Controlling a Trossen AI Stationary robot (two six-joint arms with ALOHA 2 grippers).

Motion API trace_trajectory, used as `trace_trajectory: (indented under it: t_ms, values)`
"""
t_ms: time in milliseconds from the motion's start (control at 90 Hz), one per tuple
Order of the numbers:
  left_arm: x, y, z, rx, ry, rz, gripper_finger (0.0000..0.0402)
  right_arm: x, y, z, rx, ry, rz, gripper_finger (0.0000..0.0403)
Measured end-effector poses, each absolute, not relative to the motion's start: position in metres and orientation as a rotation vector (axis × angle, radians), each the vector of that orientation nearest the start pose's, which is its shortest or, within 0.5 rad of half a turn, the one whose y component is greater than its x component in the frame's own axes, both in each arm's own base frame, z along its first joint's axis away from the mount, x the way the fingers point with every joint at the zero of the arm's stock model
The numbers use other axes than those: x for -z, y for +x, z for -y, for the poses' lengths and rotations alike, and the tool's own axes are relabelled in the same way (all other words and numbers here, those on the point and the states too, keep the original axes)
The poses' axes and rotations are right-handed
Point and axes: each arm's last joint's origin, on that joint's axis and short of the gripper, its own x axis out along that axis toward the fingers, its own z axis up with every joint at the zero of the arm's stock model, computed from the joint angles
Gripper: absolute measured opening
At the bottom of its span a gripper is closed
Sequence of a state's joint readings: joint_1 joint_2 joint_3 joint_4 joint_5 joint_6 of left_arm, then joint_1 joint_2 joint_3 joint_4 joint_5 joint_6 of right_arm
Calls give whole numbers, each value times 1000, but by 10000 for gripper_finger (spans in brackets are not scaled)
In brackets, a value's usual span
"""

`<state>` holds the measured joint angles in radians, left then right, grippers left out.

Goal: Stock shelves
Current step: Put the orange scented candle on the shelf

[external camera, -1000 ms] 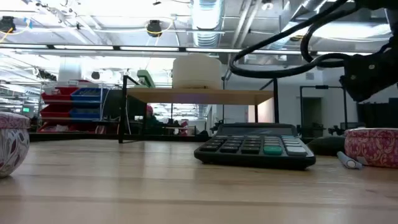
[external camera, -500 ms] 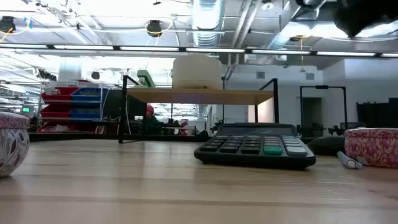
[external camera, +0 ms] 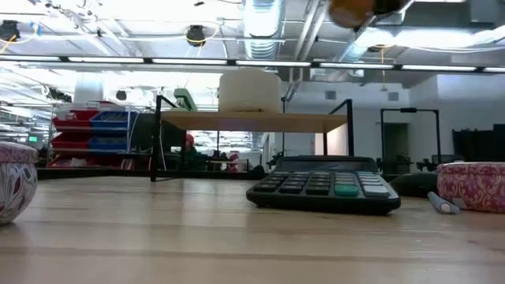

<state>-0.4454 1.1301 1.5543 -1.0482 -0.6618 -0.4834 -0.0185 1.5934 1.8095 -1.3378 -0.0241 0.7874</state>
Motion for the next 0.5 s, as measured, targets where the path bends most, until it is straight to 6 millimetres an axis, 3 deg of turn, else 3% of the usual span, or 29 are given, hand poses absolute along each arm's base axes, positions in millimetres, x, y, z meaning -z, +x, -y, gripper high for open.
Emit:
trace_trajectory:
  t_ms: [200, 500]
  values:
    - [-445, 170, 61, -330, -142, -464, 237, -394, 314, 60, 470, 631, -1051, 277]
    - [-446, 170, 62, -327, -148, -454, 237, -362, 327, 134, 553, 565, -1161, 277]
